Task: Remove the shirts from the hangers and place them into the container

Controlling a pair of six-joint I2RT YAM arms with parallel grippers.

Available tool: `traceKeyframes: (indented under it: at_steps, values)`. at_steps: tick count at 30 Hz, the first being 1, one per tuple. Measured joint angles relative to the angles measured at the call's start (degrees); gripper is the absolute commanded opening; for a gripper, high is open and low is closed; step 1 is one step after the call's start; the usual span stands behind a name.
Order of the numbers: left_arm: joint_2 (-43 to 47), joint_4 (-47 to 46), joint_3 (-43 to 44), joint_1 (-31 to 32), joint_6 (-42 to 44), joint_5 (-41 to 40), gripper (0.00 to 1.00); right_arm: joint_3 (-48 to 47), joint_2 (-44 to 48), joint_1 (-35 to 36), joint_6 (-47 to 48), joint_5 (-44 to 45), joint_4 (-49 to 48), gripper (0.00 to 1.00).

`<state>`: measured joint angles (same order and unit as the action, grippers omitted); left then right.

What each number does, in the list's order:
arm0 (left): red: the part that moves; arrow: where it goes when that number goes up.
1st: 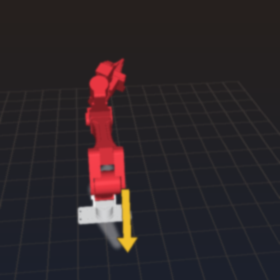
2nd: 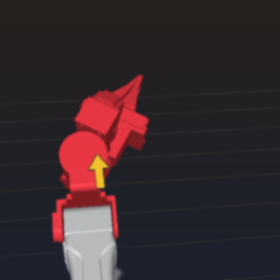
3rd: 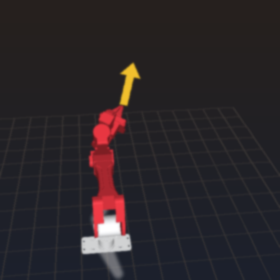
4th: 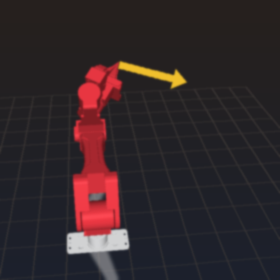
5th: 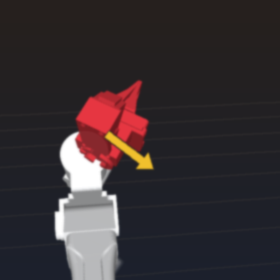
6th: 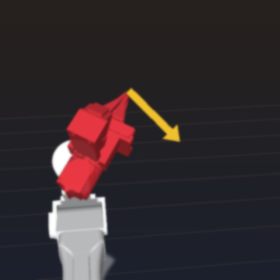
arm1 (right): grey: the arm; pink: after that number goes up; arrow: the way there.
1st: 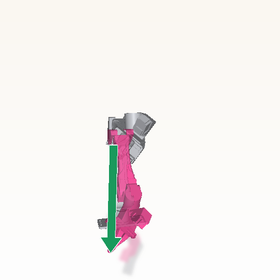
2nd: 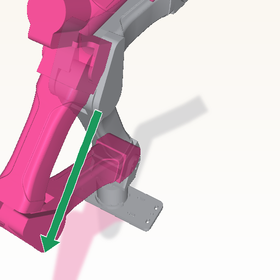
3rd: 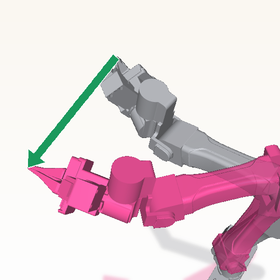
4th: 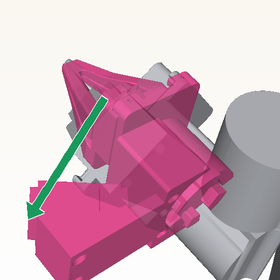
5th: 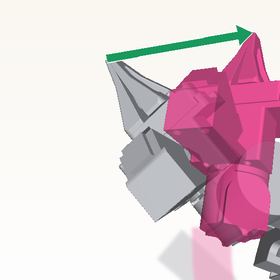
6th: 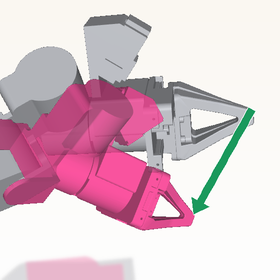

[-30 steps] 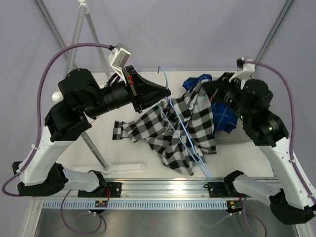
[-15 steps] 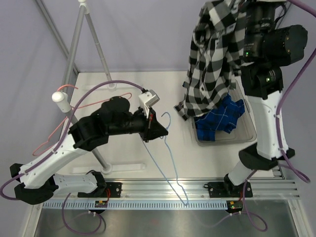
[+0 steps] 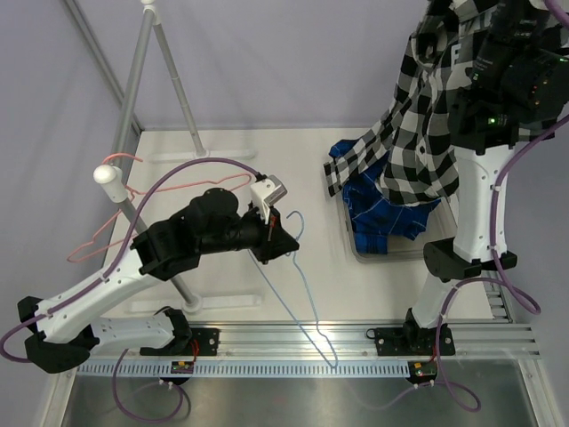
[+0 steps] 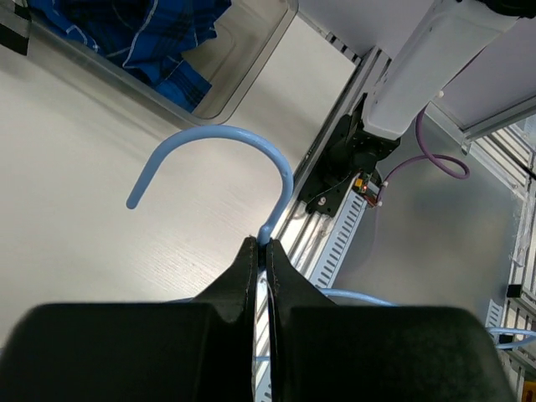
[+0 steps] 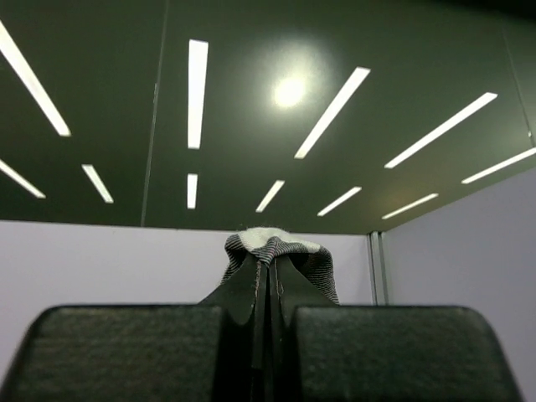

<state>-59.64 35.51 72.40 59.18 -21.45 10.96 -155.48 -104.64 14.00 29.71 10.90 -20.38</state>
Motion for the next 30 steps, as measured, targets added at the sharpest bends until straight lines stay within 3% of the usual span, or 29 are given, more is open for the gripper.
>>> traceKeyframes:
  at_steps: [15,24,30]
  values:
    - [-1.14,-5.29,-4.57,0.00,-1.66,1.31,0.00,1.66,6.99,-13.07,-11.58,-4.13,-7.06,0.00]
    - [-1.20,-7.21,-5.29,0.02,-1.70,1.38,0.00,5.07,5.57,-13.31,-19.02,-7.39,-4.31,0.00]
    - [-0.72,-7.52,-6.40,0.00,-1.97,1.33,0.00,12.22,6.10,-12.72,-21.92,-10.34,-1.57,0.00]
